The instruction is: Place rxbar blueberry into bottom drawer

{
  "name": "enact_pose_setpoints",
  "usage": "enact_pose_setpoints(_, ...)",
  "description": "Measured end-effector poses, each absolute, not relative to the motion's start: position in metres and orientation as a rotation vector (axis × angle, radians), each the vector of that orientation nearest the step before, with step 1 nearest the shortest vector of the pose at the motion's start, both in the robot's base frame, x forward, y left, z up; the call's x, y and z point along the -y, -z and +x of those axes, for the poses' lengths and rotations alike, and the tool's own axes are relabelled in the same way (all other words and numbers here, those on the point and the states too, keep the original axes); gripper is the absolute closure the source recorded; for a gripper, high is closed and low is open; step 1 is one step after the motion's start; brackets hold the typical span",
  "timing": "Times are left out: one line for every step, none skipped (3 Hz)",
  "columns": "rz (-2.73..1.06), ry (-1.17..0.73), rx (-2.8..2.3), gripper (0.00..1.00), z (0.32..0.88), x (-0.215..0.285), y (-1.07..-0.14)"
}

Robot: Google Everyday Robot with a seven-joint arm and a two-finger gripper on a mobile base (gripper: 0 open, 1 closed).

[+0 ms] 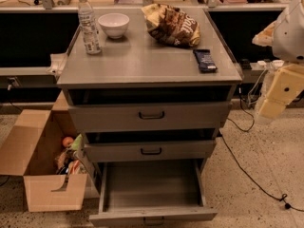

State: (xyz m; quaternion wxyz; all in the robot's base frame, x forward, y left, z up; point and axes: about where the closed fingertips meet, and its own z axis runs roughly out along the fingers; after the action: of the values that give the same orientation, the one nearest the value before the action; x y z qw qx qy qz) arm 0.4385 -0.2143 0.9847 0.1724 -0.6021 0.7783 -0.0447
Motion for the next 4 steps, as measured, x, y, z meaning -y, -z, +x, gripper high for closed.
enact_pose_setpoints(-1.708, 0.127, -2.208, 0.00, 0.438, 0.214, -0.985)
enact_pose_setpoints(-1.689, 0.120, -2.205, 0.00, 0.443, 0.216, -0.984)
enact_pose_setpoints(-1.507, 0.036, -2.257, 0.00, 0.491, 0.239, -0.955)
enact_pose_setpoints(-1.293, -0.074, -2.270, 0.00, 0.538, 0.252, -0.927)
